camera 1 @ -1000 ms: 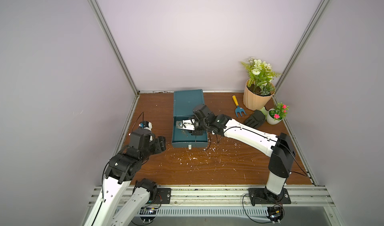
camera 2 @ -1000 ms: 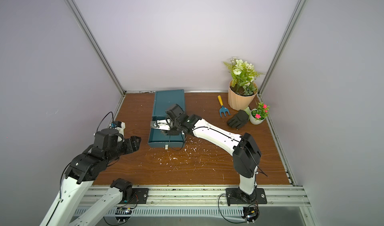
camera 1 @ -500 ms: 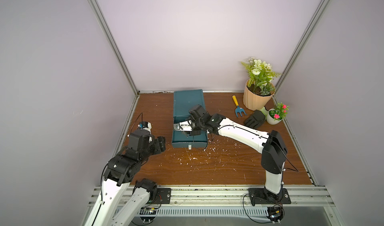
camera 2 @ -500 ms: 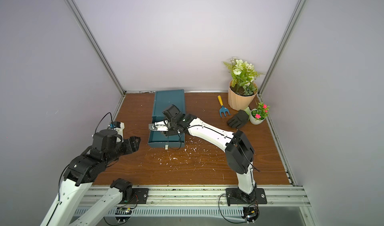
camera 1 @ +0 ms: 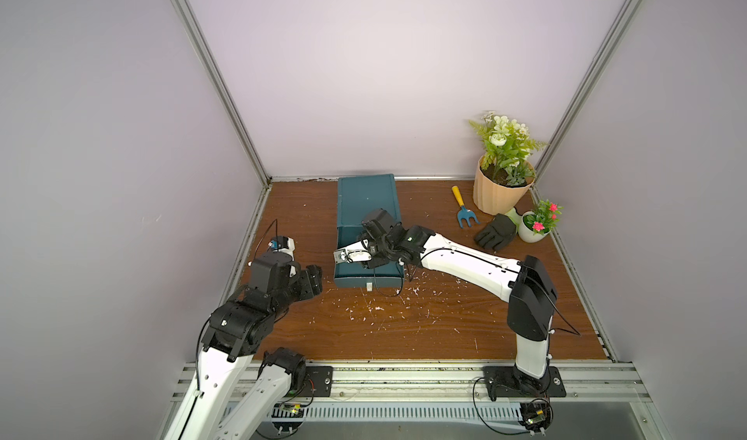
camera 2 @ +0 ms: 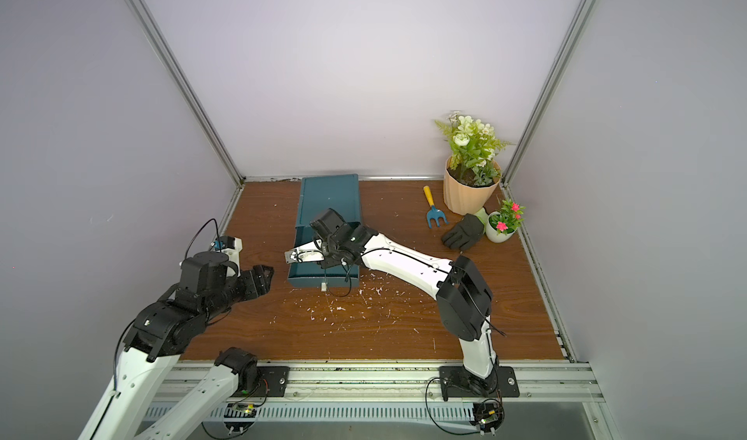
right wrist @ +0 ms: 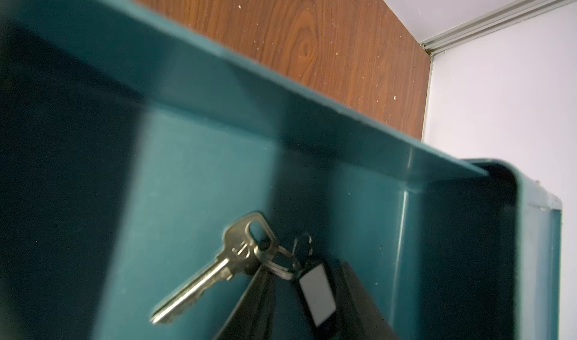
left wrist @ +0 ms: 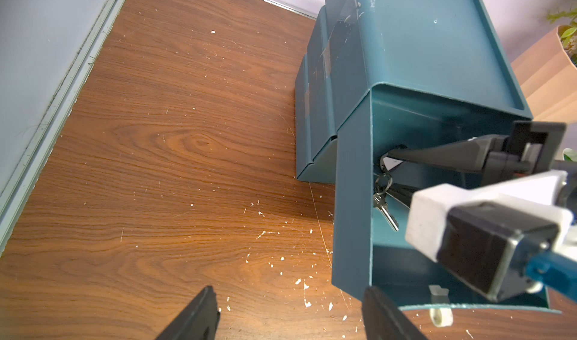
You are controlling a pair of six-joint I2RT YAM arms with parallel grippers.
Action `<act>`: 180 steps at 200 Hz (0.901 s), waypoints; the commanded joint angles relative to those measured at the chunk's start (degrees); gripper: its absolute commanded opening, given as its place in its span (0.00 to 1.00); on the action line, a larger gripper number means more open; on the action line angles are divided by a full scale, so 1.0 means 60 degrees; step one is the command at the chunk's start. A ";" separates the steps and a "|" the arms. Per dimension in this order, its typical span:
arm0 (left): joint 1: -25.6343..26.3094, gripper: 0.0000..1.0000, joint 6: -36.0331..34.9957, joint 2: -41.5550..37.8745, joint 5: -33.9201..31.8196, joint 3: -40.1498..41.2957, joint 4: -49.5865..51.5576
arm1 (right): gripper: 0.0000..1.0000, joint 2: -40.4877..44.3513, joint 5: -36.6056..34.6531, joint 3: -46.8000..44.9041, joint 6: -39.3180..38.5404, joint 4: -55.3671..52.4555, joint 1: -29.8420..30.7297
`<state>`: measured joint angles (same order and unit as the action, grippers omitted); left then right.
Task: Take the keys out of the drawer
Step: Pick up the key from the drawer.
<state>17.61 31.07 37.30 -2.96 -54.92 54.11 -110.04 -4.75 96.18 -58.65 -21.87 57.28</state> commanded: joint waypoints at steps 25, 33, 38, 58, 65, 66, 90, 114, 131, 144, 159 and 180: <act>-0.0103 0.76 -0.0248 0.0197 -0.0092 -0.0193 -0.0269 | 0.33 -0.0116 -0.0165 0.0144 -0.0536 -0.0111 0.0019; -0.0107 0.76 -0.0283 0.0199 -0.0092 -0.0203 -0.0268 | 0.31 -0.0095 -0.0071 0.0131 -0.0544 -0.0131 0.0019; -0.0105 0.76 -0.0311 0.0211 -0.0100 -0.0215 -0.0265 | 0.30 -0.0081 -0.0017 0.0092 -0.0551 -0.0148 0.0019; -0.0109 0.76 -0.0387 0.0228 -0.0107 -0.0239 -0.0273 | 0.26 -0.0073 0.0075 0.0043 -0.0497 -0.0166 0.0019; -0.0103 0.76 -0.0402 0.0229 -0.0112 -0.0262 -0.0269 | 0.25 -0.0087 0.0076 0.0042 -0.0427 -0.0155 0.0016; -0.0105 0.76 -0.0402 0.0236 -0.0117 -0.0257 -0.0263 | 0.25 -0.0087 0.0075 0.0048 -0.0424 -0.0152 0.0018; -0.0105 0.76 -0.0374 0.0262 -0.0122 -0.0277 -0.0276 | 0.23 -0.0077 0.0220 0.0013 -0.0404 -0.0136 0.0030; -0.0107 0.76 -0.0352 0.0247 -0.0092 -0.0295 -0.0306 | 0.23 -0.0109 0.0366 0.0036 -0.0377 -0.0164 0.0045; -0.0107 0.76 -0.0344 0.0241 -0.0085 -0.0334 -0.0302 | 0.24 -0.0152 0.0384 0.0072 -0.0345 -0.0178 0.0065; -0.0099 0.76 -0.0333 0.0210 -0.0086 -0.0339 -0.0310 | 0.24 -0.0203 0.0408 0.0073 -0.0352 -0.0164 0.0078; -0.0106 0.76 -0.0295 0.0177 -0.0063 -0.0351 -0.0296 | 0.23 -0.0226 0.0430 0.0090 -0.0360 -0.0126 0.0078; -0.0095 0.76 -0.0200 0.0115 -0.0020 -0.0328 -0.0288 | 0.18 -0.0293 0.0497 0.0163 -0.0308 -0.0148 0.0074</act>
<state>17.61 29.76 38.65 -2.94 -55.35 52.75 -110.50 -3.68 96.18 -61.28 -21.85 57.43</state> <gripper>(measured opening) 0.761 0.203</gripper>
